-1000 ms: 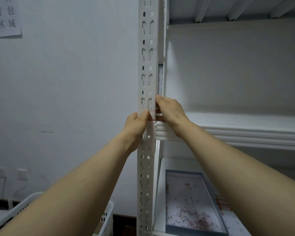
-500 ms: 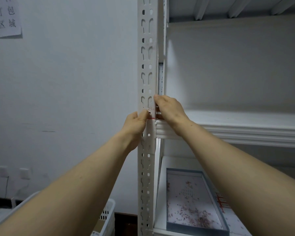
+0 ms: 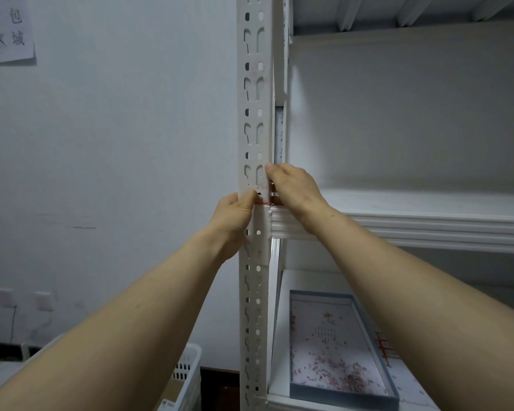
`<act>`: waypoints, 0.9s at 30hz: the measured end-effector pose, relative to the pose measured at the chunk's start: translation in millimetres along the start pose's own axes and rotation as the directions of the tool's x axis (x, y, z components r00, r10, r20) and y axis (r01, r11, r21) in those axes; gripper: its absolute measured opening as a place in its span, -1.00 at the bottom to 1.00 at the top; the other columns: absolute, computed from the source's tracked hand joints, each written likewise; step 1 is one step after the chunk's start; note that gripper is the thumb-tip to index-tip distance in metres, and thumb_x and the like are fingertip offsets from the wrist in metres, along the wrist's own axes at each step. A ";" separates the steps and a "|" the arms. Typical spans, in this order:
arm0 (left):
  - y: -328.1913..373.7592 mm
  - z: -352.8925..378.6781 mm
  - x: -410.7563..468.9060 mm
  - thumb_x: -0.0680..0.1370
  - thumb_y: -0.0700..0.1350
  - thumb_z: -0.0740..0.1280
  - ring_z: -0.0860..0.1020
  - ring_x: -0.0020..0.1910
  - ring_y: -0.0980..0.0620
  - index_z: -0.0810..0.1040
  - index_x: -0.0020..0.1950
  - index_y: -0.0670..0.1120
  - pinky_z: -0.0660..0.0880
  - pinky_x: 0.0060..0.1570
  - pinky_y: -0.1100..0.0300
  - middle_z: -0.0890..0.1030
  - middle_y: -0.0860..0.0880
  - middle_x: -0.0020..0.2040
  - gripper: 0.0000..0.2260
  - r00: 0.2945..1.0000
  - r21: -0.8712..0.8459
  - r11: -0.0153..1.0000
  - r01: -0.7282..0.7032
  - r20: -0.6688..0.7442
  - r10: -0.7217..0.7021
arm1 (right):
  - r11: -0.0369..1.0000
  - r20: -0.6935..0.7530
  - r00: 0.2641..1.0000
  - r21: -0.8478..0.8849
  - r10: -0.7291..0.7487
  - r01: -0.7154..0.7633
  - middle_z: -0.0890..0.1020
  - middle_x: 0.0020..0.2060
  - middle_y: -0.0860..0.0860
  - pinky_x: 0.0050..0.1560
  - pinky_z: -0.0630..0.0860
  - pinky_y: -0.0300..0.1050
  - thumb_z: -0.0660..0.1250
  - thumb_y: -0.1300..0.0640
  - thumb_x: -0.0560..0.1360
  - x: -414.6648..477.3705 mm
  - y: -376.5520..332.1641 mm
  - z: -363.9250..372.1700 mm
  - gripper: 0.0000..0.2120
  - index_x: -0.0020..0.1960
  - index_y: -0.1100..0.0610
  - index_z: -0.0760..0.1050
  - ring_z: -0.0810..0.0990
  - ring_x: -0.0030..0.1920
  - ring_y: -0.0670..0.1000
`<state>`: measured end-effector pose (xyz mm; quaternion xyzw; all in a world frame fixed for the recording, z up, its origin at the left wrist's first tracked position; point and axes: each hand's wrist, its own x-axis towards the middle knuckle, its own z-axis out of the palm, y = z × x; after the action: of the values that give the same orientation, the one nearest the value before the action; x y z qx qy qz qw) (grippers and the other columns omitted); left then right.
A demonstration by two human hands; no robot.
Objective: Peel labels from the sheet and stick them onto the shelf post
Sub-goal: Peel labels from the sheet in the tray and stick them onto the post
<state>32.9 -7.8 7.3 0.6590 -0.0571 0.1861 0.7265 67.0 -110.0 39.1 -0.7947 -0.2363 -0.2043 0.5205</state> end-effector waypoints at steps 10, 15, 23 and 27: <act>-2.6 -2.3 0.6 0.52 -0.18 0.24 0.52 -0.21 -0.06 0.58 -0.11 -0.17 0.42 -0.12 0.10 0.59 -0.09 -0.26 -0.86 1.000 -0.027 1.000 0.000 0.017 0.000 | 1.000 -0.007 1.000 -0.010 -0.001 0.001 0.64 -0.02 0.12 0.17 0.48 0.17 0.10 -0.05 0.58 -1.6 -2.2 -0.1 -0.62 0.03 0.21 0.55 0.58 0.06 0.16; -3.4 -1.0 0.8 0.55 -0.21 0.21 0.55 -0.27 -0.07 0.59 -0.19 -0.18 0.47 -0.15 0.11 0.60 -0.10 -0.31 -0.80 0.999 -0.025 0.999 -0.030 0.011 0.030 | 1.000 -0.012 1.000 -0.031 -0.008 0.008 0.64 -0.03 0.13 0.17 0.48 0.14 0.10 -0.03 0.59 -3.7 -4.0 -1.7 -0.63 0.02 0.23 0.55 0.57 0.05 0.16; -2.8 -3.6 1.3 0.50 -0.17 0.27 0.52 -0.18 -0.10 0.58 -0.10 -0.19 0.42 -0.10 0.06 0.57 -0.15 -0.22 -0.87 1.000 -0.013 1.000 0.012 0.014 -0.011 | 1.000 -0.013 1.000 -0.028 -0.008 0.008 0.64 -0.04 0.12 0.16 0.48 0.14 0.11 -0.02 0.59 -4.8 -4.5 -1.3 -0.65 0.00 0.20 0.55 0.58 0.04 0.16; -2.7 -1.3 2.8 0.51 -0.15 0.28 0.53 -0.17 -0.10 0.57 -0.07 -0.21 0.42 -0.08 0.05 0.57 -0.15 -0.21 -0.85 1.000 0.021 1.000 -0.011 -0.007 0.011 | 1.000 -0.006 1.000 -0.024 -0.008 0.008 0.64 -0.04 0.12 0.15 0.49 0.15 0.11 -0.03 0.58 -4.7 -4.0 -0.8 -0.65 0.01 0.20 0.56 0.58 0.04 0.15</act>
<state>36.3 -6.1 5.5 0.6656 -0.0561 0.1930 0.7187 60.8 -110.1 39.6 -0.7992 -0.2355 -0.2115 0.5110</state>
